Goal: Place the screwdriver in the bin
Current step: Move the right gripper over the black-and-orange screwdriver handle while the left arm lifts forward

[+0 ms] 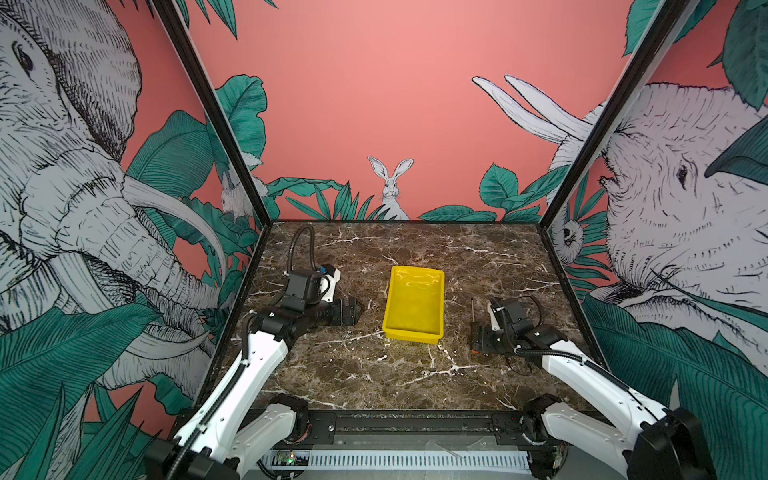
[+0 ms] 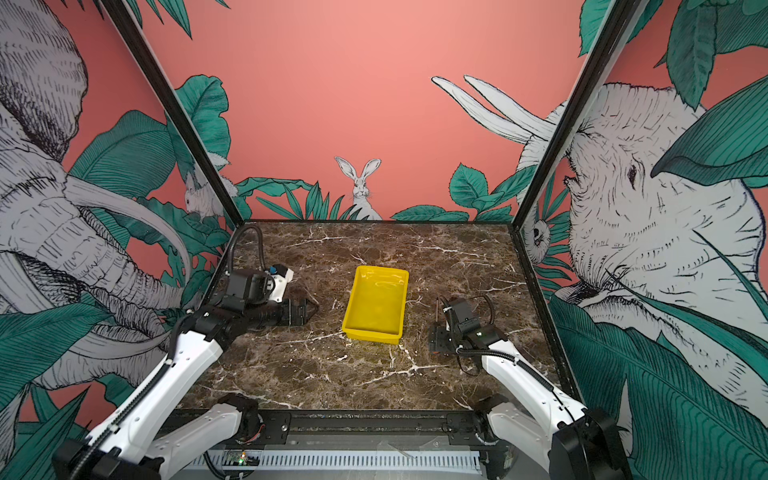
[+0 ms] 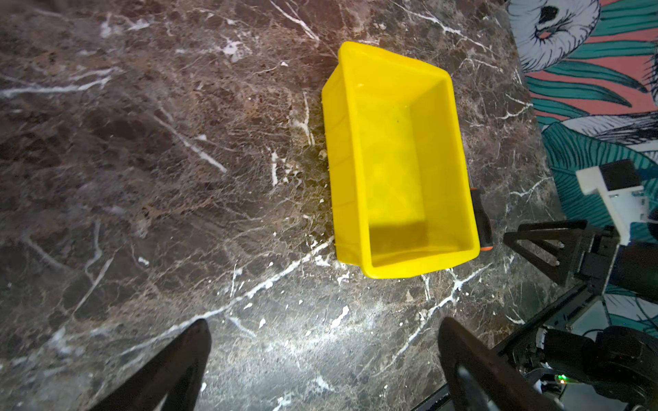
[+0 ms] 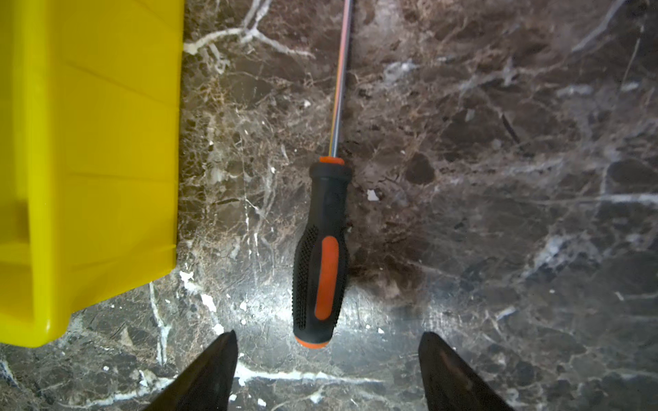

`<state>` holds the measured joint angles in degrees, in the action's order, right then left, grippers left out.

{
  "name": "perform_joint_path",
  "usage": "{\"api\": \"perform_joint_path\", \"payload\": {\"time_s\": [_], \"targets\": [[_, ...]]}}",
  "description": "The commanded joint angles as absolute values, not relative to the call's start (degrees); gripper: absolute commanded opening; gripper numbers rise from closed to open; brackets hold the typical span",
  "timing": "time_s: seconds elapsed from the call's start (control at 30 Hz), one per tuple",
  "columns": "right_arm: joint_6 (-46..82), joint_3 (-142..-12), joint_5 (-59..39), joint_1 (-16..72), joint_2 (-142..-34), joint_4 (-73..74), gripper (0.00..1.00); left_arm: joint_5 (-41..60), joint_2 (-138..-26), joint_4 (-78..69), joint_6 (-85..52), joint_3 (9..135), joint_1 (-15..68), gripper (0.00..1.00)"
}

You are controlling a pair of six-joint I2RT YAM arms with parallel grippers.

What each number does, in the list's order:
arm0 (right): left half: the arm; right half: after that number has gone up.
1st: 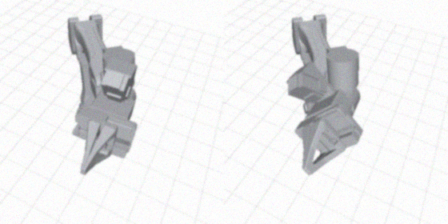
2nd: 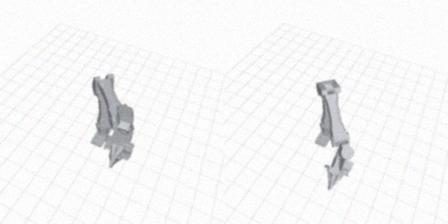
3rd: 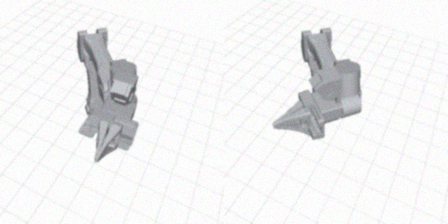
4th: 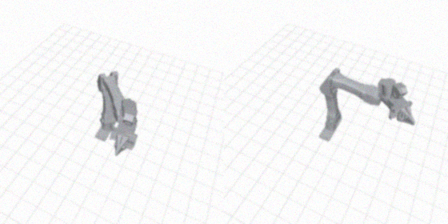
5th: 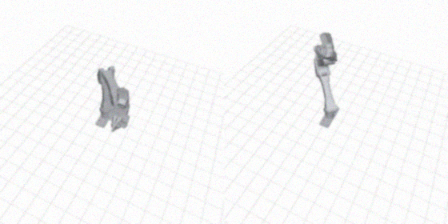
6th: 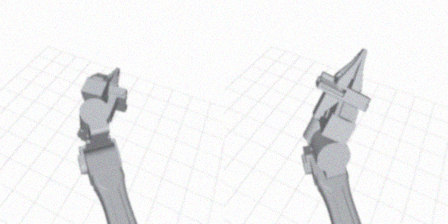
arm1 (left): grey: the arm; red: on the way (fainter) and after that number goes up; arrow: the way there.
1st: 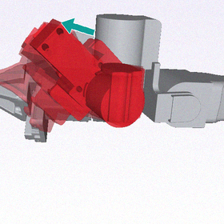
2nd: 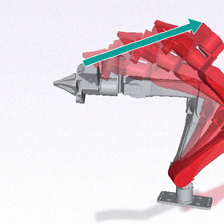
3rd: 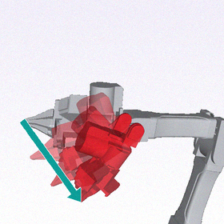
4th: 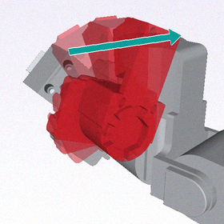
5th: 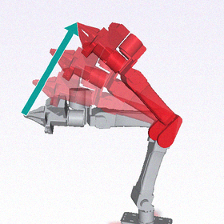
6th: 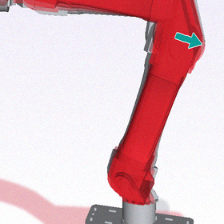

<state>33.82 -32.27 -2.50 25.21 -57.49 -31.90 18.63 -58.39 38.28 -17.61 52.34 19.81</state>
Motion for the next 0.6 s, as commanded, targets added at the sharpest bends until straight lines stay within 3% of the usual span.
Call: {"api": "perform_joint_path", "payload": {"time_s": [0.0,0.33,0.57], "targets": [[38.51,-32.1,-0.82,26.39,-57.04,-29.29,0.78,18.91,-63.0,38.71,-12.14,58.25,20.82,1.0],[40.07,-33.9,2.61,28.03,-63.73,-27.77,0.69,17.01,-73.0,38.5,-7.31,69.83,21.0,1.0],[40.08,-35.9,3.67,28.48,-68.14,-27.97,0.65,20.01,-76.54,32.44,-8.83,67.75,21.03,1.0]]}}
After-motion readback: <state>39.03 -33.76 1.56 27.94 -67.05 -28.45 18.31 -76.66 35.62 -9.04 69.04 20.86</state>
